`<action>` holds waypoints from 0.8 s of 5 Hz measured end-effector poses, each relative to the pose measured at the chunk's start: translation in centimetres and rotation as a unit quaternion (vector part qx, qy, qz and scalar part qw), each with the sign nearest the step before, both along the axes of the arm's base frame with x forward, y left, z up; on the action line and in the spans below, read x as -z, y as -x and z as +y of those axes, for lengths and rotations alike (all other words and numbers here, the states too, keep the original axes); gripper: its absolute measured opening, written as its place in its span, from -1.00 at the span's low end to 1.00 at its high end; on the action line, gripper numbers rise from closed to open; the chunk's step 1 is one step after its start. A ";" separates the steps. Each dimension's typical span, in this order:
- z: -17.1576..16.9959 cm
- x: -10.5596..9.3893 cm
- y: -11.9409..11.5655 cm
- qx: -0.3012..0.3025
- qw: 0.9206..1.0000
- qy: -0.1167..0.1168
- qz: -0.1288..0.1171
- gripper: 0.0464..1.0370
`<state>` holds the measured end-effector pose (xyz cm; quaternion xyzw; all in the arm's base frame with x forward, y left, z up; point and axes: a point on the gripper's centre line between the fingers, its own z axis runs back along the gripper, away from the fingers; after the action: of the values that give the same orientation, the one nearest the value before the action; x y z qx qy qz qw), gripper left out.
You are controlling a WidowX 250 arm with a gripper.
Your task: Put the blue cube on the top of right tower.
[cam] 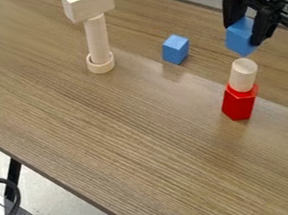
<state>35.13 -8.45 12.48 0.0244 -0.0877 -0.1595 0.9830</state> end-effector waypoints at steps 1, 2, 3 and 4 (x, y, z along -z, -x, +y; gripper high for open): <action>-0.1 0.5 0.3 0.006 1.000 -0.002 0.007 0.03; -0.5 0.8 0.6 0.014 1.000 -0.002 0.009 0.03; -0.7 0.8 0.6 0.016 1.000 0.000 0.008 0.03; -1.0 0.8 0.7 0.020 1.000 0.002 0.010 0.03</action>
<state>34.40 -9.50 11.71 0.0195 -0.0789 -0.1788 0.9805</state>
